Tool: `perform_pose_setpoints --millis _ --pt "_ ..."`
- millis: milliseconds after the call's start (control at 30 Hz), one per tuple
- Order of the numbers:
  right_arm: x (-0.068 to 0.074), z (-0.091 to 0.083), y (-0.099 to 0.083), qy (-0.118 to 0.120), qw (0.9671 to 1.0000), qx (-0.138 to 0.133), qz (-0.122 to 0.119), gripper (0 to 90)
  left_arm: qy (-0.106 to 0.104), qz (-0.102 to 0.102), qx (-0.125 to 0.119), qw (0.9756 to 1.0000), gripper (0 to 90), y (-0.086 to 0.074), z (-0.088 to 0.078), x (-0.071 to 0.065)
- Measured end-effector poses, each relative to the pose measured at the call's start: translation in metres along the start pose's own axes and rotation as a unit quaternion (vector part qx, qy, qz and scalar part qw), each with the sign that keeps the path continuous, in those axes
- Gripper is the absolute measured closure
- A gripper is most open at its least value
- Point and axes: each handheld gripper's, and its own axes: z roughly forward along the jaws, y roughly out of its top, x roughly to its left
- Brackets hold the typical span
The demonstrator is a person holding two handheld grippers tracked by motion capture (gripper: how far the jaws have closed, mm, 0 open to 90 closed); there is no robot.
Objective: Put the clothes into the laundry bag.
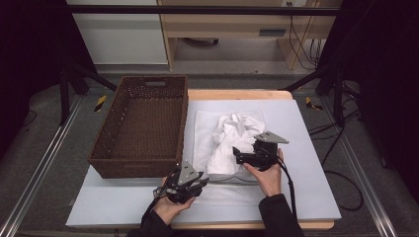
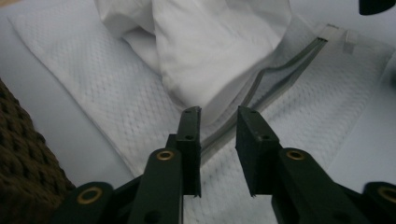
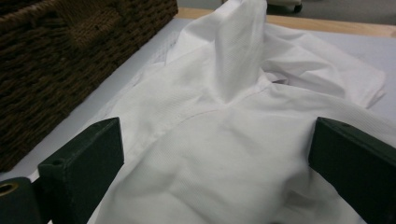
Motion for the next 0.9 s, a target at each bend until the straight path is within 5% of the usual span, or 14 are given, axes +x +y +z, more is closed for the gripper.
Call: perform_pose_setpoints --millis 100,233,433,467,567,633,700,800,900 --pt "0.004 0.019 0.000 -0.008 0.9997 0.022 0.004 3.4 -0.012 -0.011 0.010 0.9998 78.3 -0.012 0.009 -0.002" --pt "0.010 0.042 -0.009 0.014 0.9982 0.056 0.014 3.2 -0.008 -0.004 0.029 0.9995 86.3 -0.018 0.020 -0.007" --pt "0.013 0.065 -0.021 0.002 0.9943 0.106 0.000 10.1 0.001 0.006 0.045 0.9990 89.8 -0.024 0.030 -0.011" --pt "0.013 0.065 -0.020 0.005 0.9939 0.110 0.001 21.3 0.001 0.005 0.047 0.9989 89.9 -0.024 0.030 -0.010" --pt "0.011 0.064 -0.020 0.003 0.9941 0.108 0.000 34.5 0.004 0.006 0.047 0.9989 89.9 -0.024 0.030 -0.011" --pt "0.010 0.059 -0.019 0.012 0.9950 0.099 0.002 60.4 0.007 0.010 0.047 0.9988 89.9 -0.024 0.030 -0.012" --pt "0.008 0.055 -0.021 0.016 0.9956 0.092 0.012 74.6 0.006 0.010 0.046 0.9989 89.8 -0.024 0.030 -0.012" --pt "0.000 0.045 -0.022 0.003 0.9972 0.072 0.020 79.7 0.004 0.011 0.047 0.9988 89.8 -0.024 0.030 -0.011" --pt "-0.016 0.025 -0.018 -0.034 0.9979 0.049 0.025 79.9 0.001 0.010 0.047 0.9989 89.8 -0.024 0.030 -0.011"
